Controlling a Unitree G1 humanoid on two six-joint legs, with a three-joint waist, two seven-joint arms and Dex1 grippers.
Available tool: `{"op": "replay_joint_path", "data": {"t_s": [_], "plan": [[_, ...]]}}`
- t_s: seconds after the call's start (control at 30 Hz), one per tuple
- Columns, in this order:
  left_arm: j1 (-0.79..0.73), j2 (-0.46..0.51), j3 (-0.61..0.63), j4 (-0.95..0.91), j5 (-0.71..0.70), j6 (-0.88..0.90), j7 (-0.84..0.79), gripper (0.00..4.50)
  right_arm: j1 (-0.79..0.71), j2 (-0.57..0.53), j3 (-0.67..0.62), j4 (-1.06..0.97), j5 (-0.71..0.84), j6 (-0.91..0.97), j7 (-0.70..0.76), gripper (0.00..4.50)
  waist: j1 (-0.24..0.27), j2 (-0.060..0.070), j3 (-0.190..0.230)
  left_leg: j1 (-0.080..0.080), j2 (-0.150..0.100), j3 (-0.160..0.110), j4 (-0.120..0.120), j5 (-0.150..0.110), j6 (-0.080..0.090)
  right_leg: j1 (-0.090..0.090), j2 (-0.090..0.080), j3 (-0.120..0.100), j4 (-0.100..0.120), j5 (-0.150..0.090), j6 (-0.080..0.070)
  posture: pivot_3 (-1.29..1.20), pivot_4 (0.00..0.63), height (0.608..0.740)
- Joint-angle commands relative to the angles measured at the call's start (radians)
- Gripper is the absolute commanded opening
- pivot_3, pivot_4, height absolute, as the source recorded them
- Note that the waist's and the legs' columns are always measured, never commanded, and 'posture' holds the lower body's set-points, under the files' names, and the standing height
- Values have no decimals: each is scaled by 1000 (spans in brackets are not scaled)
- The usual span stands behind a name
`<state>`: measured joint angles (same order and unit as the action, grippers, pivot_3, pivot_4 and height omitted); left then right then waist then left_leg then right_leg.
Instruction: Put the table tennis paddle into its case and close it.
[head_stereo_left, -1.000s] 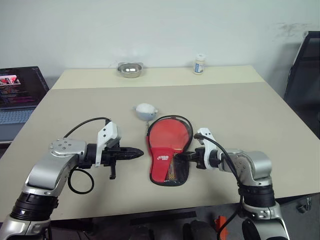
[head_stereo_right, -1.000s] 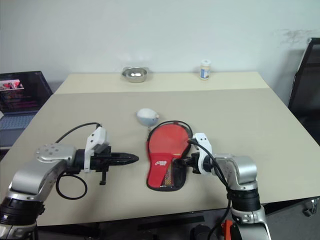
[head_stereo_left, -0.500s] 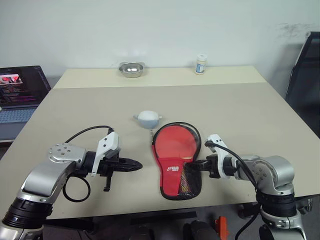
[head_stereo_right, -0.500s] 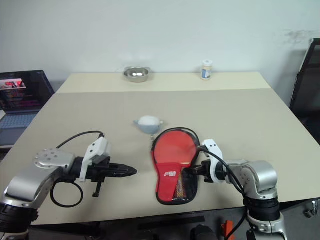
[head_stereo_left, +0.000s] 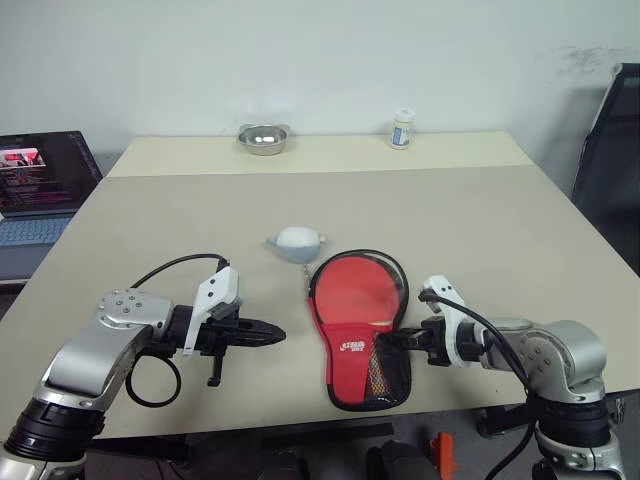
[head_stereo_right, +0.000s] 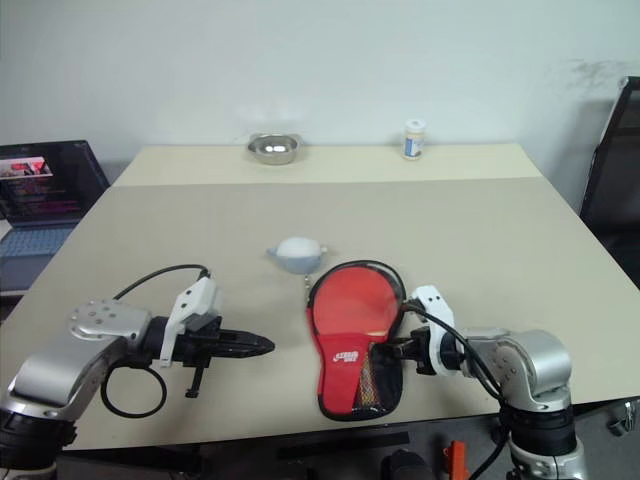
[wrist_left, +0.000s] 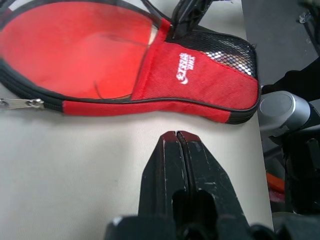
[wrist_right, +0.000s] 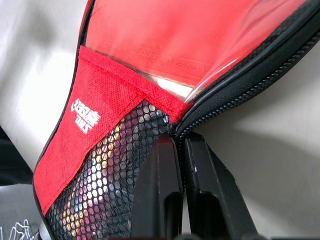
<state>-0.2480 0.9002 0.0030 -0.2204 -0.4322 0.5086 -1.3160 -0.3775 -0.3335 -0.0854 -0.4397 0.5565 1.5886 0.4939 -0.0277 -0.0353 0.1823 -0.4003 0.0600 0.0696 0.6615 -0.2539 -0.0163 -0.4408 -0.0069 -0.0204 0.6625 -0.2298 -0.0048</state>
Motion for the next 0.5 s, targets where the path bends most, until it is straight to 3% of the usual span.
{"op": "replay_joint_path", "data": {"t_s": [0.03,0.17,0.3,0.5], "plan": [[-16,-2,-6,-10,-1,-24,6,0,10,-10,-3,-22,22,26,-19,10,0,0,0,0,0,0,0,0,0,0,0,0,0,0,0,0,150,740],[-22,-5,-13,-4,0,-33,11,0,6,-12,-9,-12,12,25,-46,10,0,0,0,0,0,0,0,0,0,0,0,0,0,0,0,0,150,740],[-24,-9,-16,-3,-1,-37,20,0,2,-20,-17,-16,14,-6,-54,1010,0,0,0,0,0,0,0,0,0,0,0,0,0,0,0,0,150,740],[-27,-15,-20,0,0,-42,30,0,-11,-194,82,-70,50,-117,54,3019,0,-1,0,0,0,0,1,0,0,0,0,0,0,0,0,0,150,740]]}}
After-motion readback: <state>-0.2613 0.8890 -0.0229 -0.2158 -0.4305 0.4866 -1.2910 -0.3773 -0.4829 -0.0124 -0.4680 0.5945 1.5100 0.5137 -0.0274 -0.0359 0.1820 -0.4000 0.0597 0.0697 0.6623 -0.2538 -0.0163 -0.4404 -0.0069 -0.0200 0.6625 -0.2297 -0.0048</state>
